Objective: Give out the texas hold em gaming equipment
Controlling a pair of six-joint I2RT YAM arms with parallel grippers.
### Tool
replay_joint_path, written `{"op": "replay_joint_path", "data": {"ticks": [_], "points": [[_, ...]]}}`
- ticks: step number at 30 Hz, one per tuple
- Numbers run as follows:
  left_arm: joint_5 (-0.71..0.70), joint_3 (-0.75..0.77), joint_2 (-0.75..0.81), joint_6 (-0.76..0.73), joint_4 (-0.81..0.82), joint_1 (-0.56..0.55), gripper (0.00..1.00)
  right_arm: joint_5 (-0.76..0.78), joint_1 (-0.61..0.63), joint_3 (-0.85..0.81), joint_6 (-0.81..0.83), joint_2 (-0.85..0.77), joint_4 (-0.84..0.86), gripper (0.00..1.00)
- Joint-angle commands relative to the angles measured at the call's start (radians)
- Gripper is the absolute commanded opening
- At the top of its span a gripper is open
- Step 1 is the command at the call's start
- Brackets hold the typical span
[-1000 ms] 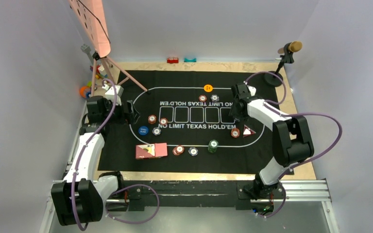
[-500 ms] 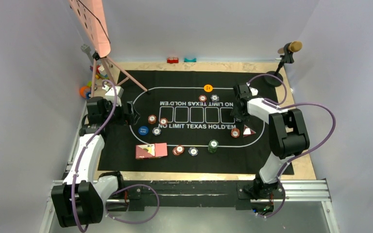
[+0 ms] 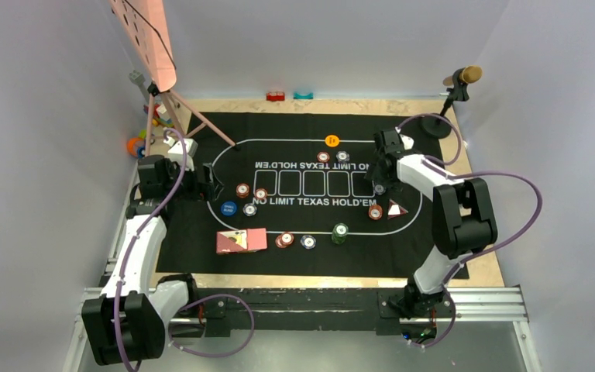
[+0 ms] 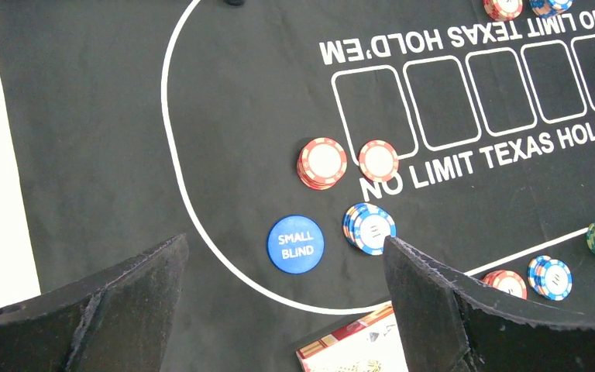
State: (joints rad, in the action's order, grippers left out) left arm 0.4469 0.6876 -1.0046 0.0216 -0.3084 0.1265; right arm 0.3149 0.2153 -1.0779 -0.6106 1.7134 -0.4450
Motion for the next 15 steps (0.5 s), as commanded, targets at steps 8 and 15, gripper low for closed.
{"op": "replay_joint_path", "data": {"ticks": [8, 15], "points": [[0.02, 0.006, 0.018, -0.017, 0.017, -0.001, 1.0, 0.047, 0.273, -0.011, 0.064, -0.3, -0.056, 0.71], [0.013, 0.006, 0.015, -0.017, 0.012, -0.001, 1.0, -0.065, 0.536, 0.082, 0.124, -0.408, -0.098, 0.88]]}}
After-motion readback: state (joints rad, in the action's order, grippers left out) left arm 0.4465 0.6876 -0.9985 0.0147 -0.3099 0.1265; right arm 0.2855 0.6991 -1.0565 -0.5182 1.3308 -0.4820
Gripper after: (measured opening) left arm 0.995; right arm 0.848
